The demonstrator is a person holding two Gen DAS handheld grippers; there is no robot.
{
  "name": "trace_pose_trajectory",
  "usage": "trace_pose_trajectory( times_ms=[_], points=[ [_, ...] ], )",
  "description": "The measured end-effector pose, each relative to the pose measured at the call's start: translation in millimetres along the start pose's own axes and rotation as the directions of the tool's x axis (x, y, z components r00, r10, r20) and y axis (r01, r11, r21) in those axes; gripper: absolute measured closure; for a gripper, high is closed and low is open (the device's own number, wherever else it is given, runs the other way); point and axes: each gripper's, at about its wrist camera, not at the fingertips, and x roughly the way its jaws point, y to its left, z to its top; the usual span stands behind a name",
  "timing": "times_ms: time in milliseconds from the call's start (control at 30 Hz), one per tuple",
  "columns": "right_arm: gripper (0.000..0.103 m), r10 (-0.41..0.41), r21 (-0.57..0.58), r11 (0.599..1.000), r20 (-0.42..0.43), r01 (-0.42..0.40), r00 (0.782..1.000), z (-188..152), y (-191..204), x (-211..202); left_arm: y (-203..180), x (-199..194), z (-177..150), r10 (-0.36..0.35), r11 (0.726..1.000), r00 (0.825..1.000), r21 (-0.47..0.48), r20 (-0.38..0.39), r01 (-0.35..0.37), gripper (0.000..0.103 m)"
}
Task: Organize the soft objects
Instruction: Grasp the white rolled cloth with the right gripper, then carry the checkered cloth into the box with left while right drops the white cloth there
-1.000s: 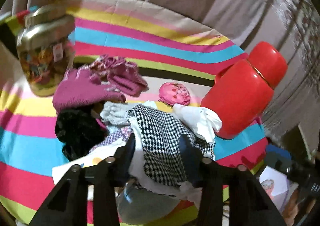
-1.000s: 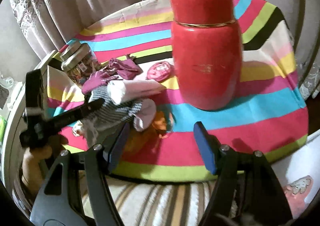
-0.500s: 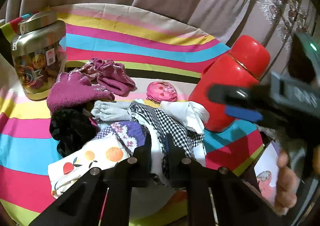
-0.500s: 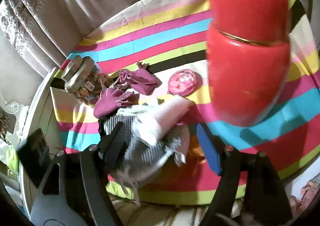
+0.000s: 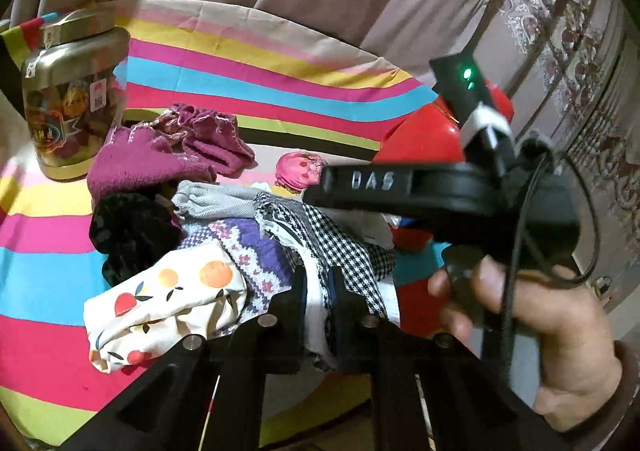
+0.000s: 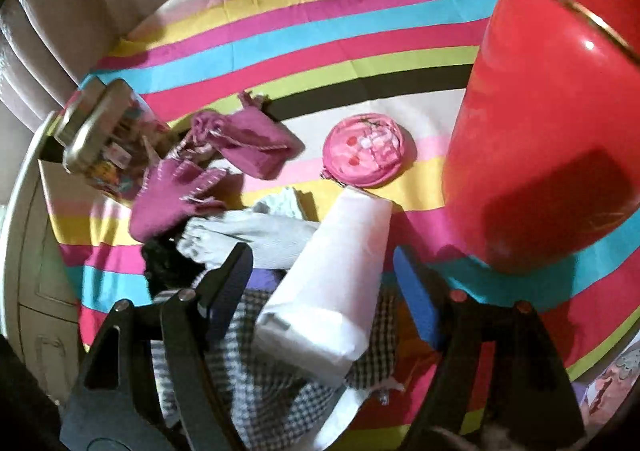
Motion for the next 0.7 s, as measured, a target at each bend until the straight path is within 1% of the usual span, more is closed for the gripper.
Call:
trace_pose_trajectory(
  times_ms=[33,100,200,233,300,433,700],
  points=[
    [0.045,-0.006,-0.008,1.0,-0.007,0.006,1.0,-1.1,-0.3,3.0,0.8,-0.5,0.3,0.0,1.0,1.0,-0.005,0.001,0.0,0.093],
    [0.046,-0.001,-0.014,1.0,-0.001,0.001,1.0,-4.2,-2.2,2.5,2.3,-1.4,0.6,-0.003,1.0,1.0,-0.012,0.002,0.003,0.093],
    [0.053,0.02,-0.004,1.0,0.002,-0.02,1.0,-8.8,-10.4,0.4,2.6,-3.2,1.1,0.002,1.0,1.0,-0.018,0.006,-0.002,0.093],
    [0.057,0.028,0.001,1.0,0.002,-0.028,1.0,-10.6,-13.8,-0.1,3.3,-4.1,1.4,0.004,1.0,1.0,-0.022,0.009,-0.004,0.093],
    [0.058,0.048,0.007,0.999,0.012,-0.048,0.999,-14.5,-19.5,-3.0,5.1,-4.8,2.0,0.006,0.999,1.0,-0.033,0.013,-0.005,0.094],
    [0.058,0.078,0.007,0.997,0.058,-0.078,0.995,-22.6,-27.6,-15.9,8.2,-5.5,2.1,-0.005,0.998,1.0,-0.056,0.022,0.006,0.094],
    [0.058,0.072,-0.033,0.997,0.185,-0.067,0.98,-48.5,-40.3,-59.0,6.5,-19.7,3.4,-0.074,0.993,0.992,-0.084,0.102,0.083,0.095]
  ],
)
